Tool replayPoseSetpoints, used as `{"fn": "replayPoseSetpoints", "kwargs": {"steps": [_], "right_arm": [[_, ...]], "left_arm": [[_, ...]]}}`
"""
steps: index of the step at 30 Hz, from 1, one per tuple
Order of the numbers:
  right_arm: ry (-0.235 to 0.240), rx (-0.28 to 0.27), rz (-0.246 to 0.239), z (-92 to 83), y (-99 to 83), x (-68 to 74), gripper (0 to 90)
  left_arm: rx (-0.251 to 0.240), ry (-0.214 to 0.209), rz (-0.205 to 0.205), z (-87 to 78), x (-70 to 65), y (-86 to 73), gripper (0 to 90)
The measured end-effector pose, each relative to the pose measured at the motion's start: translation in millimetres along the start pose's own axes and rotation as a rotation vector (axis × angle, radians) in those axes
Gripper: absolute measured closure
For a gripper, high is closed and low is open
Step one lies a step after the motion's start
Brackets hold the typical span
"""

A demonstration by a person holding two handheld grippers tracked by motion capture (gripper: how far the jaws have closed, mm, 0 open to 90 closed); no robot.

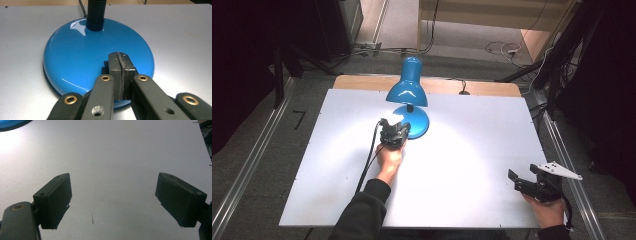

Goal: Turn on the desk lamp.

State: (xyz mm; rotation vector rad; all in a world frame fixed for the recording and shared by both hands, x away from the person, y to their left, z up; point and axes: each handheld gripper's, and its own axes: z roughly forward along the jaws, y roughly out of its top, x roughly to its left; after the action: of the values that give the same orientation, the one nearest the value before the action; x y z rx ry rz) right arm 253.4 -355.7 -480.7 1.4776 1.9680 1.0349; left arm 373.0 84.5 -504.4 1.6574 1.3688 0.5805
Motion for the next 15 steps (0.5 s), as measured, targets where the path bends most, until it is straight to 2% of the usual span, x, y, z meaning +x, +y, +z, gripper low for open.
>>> {"fn": "replayPoseSetpoints", "kwargs": {"steps": [9,15], "right_arm": [[0.001,0.001,-0.002,0.3,0.1,0.6,12.1],[-0.002,0.000,-0.001,-0.2,0.0,-0.1,12.0]], "left_arm": [[-0.020,0.007,-0.010,-5.0,1.8,4.0,90.0],[-0.011,-0.011,-0.023,-5.9,3.0,4.5,87.5]]}}
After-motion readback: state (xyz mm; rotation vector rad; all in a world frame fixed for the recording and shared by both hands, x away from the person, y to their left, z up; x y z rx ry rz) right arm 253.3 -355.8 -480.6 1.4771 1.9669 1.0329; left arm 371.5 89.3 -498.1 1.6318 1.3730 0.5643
